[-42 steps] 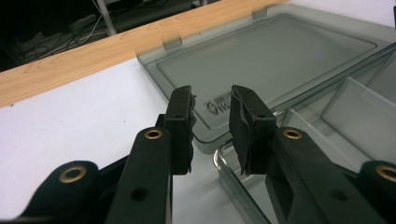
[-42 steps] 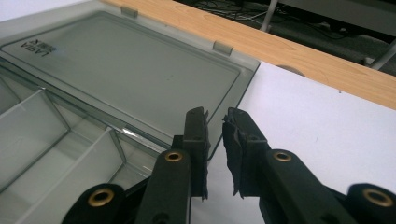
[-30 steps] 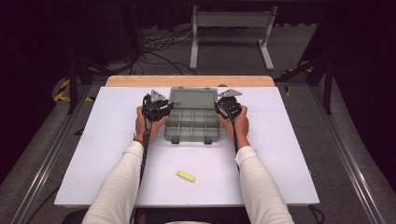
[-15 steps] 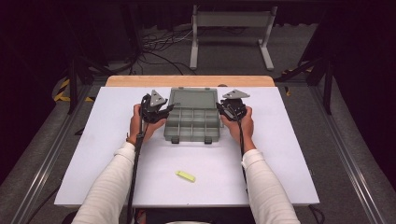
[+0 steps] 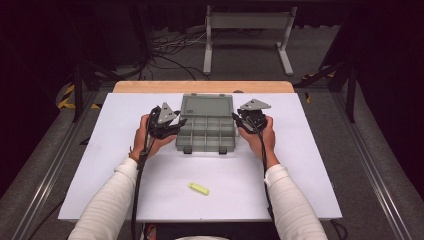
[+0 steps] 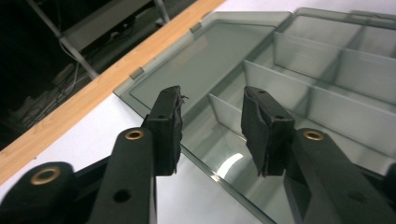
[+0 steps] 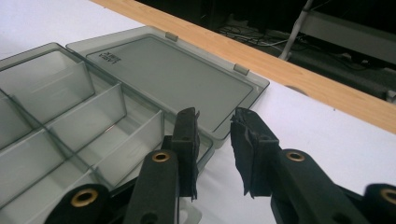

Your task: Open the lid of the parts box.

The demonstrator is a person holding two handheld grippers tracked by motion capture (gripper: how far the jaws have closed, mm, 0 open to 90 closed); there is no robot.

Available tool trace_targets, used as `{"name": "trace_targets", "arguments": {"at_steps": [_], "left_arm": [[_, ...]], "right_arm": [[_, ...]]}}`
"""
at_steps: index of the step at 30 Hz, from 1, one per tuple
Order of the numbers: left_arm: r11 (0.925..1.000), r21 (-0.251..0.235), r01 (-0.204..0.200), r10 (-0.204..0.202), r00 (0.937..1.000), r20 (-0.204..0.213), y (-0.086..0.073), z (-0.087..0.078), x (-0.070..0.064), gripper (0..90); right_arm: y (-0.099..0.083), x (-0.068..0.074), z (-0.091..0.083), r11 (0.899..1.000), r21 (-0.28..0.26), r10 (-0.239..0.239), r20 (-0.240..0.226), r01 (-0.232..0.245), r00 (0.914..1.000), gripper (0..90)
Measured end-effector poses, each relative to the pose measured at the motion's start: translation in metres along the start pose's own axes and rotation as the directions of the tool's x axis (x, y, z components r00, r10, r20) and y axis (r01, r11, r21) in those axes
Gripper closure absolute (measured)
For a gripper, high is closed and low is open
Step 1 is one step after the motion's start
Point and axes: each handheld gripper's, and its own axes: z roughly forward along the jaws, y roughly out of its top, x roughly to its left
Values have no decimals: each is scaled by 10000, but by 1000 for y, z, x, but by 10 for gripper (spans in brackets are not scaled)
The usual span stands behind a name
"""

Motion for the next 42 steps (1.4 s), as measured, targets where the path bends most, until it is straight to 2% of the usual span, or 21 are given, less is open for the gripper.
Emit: {"name": "trace_targets", "arguments": {"at_steps": [2,6,9,18,20,22,24,26,30,34,37,42], "left_arm": [[10000,-38,-72,72,9999,107,-2,-5,-2,559],[9998,-108,-172,175,9994,283,-6,-12,-3,551],[9993,-22,-383,384,9989,274,-9,-16,-6,527],[9980,-167,-616,624,9969,475,-17,-31,-11,460],[9977,-231,-638,647,9972,383,-19,-36,-13,436],[9965,-280,-786,799,9955,515,-20,-40,-15,416],[9948,-425,-927,956,9928,722,-22,-45,-18,398],[9939,-504,-985,1027,9906,901,-23,-49,-21,368],[9918,-609,-1128,1187,9875,1041,-26,-56,-29,324],[9915,-729,-1076,1157,9863,1179,-29,-62,-32,278],[9914,-639,-1139,1202,9871,1055,-33,-65,-36,243],[9912,-680,-1134,1211,9849,1236,-40,-70,-38,212]], "right_arm": [[-3,1,-4,10000,-33,16,-248,-17,9997,702],[-6,1,-8,9999,-125,4,-379,-9,9993,699],[-8,2,-14,9996,-276,-21,-468,8,9989,694],[-10,1,-29,9982,-603,-52,-822,2,9966,687],[-9,2,-35,9971,-755,-196,-984,122,9950,687],[-10,6,-39,9967,-613,-599,-980,540,9934,684],[-11,9,-43,9946,-665,-870,-1058,803,9906,680],[-11,12,-48,9939,-793,-866,-1282,768,9880,677],[-11,19,-55,9894,-890,-1272,-1498,1147,9805,668],[-13,26,-61,9865,-901,-1504,-1690,1366,9741,658],[-16,32,-64,9852,-837,-1626,-1825,1494,9697,648],[-20,40,-71,9829,-863,-1774,-2115,1625,9611,631]]}}
